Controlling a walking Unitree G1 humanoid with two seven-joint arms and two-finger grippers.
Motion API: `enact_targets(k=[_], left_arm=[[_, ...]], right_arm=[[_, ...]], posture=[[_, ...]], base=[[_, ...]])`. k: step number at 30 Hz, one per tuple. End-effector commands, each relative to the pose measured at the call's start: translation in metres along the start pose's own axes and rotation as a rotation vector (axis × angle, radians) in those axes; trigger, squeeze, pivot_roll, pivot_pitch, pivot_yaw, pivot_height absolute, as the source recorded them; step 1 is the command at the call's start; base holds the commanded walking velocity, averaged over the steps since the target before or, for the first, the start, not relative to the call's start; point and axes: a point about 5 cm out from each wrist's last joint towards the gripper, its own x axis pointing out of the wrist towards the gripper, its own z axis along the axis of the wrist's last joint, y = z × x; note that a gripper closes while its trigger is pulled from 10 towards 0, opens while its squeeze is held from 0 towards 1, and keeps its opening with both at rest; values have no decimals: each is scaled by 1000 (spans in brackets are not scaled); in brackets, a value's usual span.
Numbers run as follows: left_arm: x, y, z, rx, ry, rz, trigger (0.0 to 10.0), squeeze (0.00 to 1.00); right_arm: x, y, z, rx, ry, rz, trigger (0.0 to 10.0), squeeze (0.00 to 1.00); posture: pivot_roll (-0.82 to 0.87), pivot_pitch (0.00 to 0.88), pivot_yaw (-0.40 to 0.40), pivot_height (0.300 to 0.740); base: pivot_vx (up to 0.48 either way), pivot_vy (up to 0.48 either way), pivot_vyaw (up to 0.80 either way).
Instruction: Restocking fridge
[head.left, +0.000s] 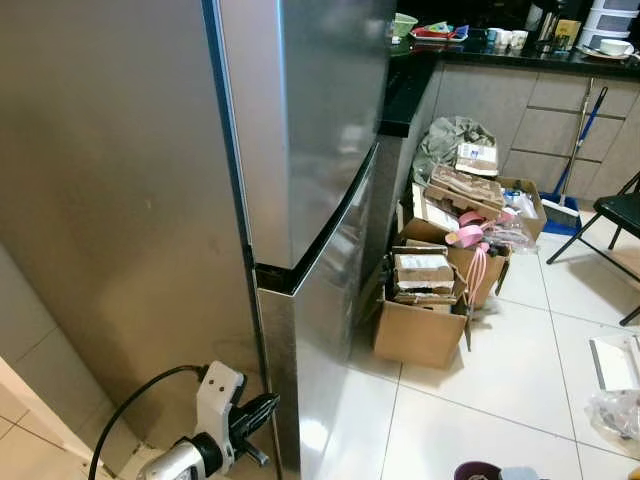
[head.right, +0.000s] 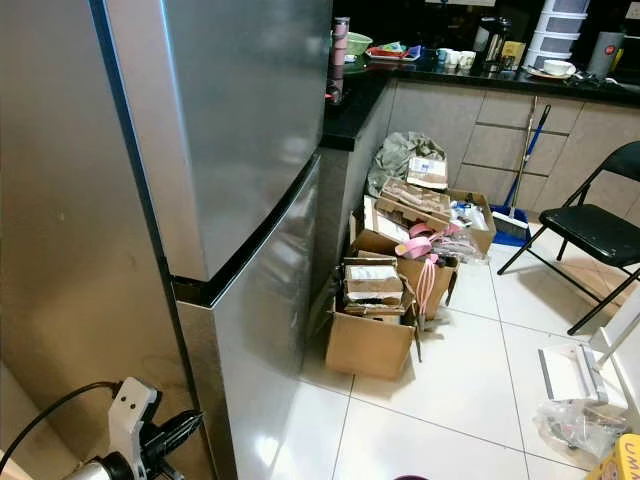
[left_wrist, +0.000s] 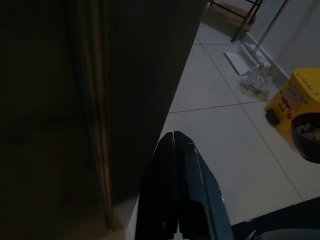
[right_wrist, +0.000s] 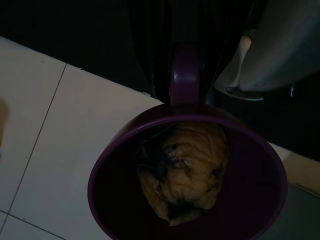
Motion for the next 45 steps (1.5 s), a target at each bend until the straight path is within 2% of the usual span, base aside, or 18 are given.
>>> enact_targets(k=[1, 3, 9, 21, 22, 23, 24, 25, 26, 27, 31, 36, 38, 45], left_arm=[[0, 4, 2, 28, -8, 30, 0, 0], [1, 6, 5, 35, -25, 51, 0, 0], [3, 13, 19, 147, -62, 149, 0, 0], [7, 18, 22, 156, -67, 247, 0, 0], [9, 18, 22, 160, -65, 262, 510, 0], [11, 19, 22, 177, -55, 282, 4980, 0], [11, 19, 22, 177, -55, 282, 4980, 0], [12, 19, 22, 187, -46, 302, 7647, 0], [12, 19, 22, 187, -46, 302, 7647, 0], [13, 20, 21, 199, -31, 323, 10000, 0], [12, 29, 15, 224, 46, 413, 10000, 0], [13, 34, 17, 192, 43, 462, 10000, 0], [15, 33, 18, 182, 37, 462, 10000, 0], [34, 13, 21, 182, 3, 362, 10000, 0]], right_arm=[[0, 3, 0, 0, -5, -1, 10000, 0], [1, 5, 1, -1, -7, 0, 10000, 0], [0, 1, 0, -7, -7, 1, 10000, 0], [-1, 0, -1, -17, -7, 4, 10000, 0], [-1, 0, -1, -18, -7, 4, 10000, 0], [-1, -1, -2, -19, -7, 4, 10000, 0], [-1, -1, -2, -19, -7, 4, 10000, 0], [-1, -1, -2, -20, -7, 4, 10000, 0], [-1, -1, -2, -20, -7, 4, 10000, 0], [-2, -1, -3, -20, -7, 4, 10000, 0], [-2, -2, -4, -19, -5, 2, 10000, 0], [-2, -2, -5, -22, 0, 4, 10000, 0], [-2, -2, -5, -22, 0, 5, 10000, 0], [-2, -3, -4, -29, 1, 4, 10000, 0]], posture=[[-121, 126, -29, 734], [-122, 129, -30, 734], [-120, 132, -39, 734], [-120, 135, -53, 734], [-122, 136, -53, 734], [-124, 138, -53, 734], [-124, 138, -53, 734], [-125, 139, -52, 734], [-125, 139, -52, 734], [-128, 140, -51, 734], [-128, 142, -50, 734], [-128, 147, -56, 734], [-126, 146, -60, 734], [-131, 146, -62, 734]], base=[[0, 0, 0], [0, 0, 0], [0, 0, 0], [0, 0, 0], [0, 0, 0], [0, 0, 0], [0, 0, 0], [0, 0, 0], [0, 0, 0], [0, 0, 0], [0, 0, 0], [0, 0, 0], [0, 0, 0], [0, 0, 0]])
